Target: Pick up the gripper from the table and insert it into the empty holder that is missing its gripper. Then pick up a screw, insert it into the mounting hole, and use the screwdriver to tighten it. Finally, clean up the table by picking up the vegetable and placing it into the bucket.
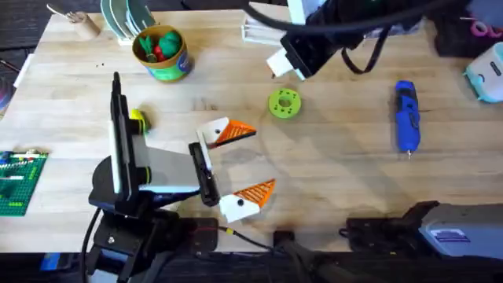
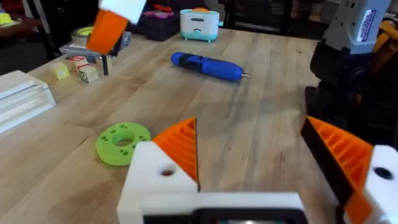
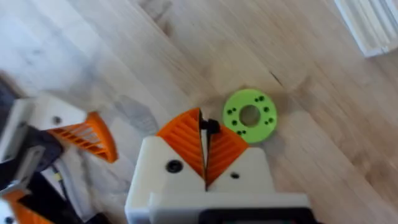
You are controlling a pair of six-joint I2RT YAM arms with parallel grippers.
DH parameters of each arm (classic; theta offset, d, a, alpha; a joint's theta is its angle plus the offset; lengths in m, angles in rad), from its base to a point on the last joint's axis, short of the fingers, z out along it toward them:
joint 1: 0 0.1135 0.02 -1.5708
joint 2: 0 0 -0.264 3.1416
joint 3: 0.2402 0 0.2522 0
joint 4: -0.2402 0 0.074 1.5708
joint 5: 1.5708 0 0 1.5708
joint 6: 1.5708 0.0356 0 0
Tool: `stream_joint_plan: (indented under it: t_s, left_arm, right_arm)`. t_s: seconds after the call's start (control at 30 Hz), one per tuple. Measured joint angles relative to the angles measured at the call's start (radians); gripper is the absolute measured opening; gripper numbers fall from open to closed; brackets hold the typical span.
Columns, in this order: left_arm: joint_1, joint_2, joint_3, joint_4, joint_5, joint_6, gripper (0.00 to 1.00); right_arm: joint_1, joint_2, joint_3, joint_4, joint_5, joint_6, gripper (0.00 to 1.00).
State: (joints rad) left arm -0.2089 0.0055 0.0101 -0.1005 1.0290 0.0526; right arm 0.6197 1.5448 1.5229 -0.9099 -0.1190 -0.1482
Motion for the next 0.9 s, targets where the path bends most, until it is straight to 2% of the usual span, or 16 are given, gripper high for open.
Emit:
stream_joint_plan:
  t_s: [0.03,0.07,0.33,0.63,0.9]
  left_arm:
    - [0.000,0.000,0.000,0.000,0.000,0.000,0.993]
    - [0.000,0.000,0.000,0.000,0.000,0.000,0.993]
    - [0.000,0.000,0.000,0.000,0.000,0.000,0.993]
    - [0.000,0.000,0.000,0.000,0.000,0.000,0.992]
    - [0.000,0.000,0.000,0.000,0.000,0.000,0.993]
  right_arm:
    - [0.043,-0.013,0.052,-0.026,-0.074,0.006,0.007]
    - [0.064,-0.014,0.065,-0.033,-0.092,0.006,0.007]
    - [0.231,-0.014,0.081,-0.048,-0.155,0.019,0.007]
    - [0.360,-0.013,0.081,-0.050,-0.072,0.040,0.006]
    - [0.376,0.015,0.081,-0.039,-0.007,0.044,0.006]
